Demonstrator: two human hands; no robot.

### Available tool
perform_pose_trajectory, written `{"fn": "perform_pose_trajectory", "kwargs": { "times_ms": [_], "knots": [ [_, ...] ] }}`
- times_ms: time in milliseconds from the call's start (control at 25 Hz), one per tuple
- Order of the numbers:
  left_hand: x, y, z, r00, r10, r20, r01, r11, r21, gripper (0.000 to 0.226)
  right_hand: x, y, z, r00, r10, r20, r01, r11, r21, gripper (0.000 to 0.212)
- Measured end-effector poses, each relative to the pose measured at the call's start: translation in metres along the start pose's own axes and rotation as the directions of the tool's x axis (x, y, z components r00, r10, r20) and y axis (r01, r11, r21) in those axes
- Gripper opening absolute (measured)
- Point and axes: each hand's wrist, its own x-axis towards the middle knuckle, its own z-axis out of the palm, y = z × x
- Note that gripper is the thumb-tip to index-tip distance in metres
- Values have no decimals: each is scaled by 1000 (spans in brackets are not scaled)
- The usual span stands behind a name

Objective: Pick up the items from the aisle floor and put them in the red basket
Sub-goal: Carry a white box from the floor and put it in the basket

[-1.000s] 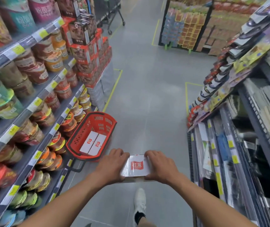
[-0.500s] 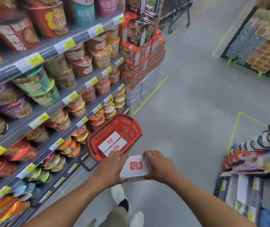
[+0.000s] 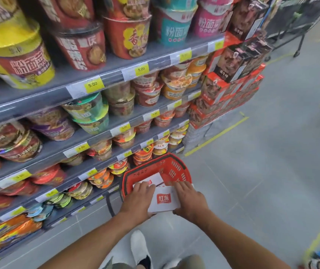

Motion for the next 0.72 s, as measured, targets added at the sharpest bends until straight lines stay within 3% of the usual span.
{"fn": "perform_pose_trajectory", "kwargs": {
  "times_ms": [320, 720],
  "knots": [
    [67, -23, 20, 960, -279, 27, 279, 960, -26, 94, 129, 27, -4, 955, -210, 210, 237, 965, -113, 97],
    [163, -92, 123, 907, -421, -5, 421, 907, 14, 89, 272, 44, 93, 928, -313, 203, 359, 895, -264, 100]
  ]
}}
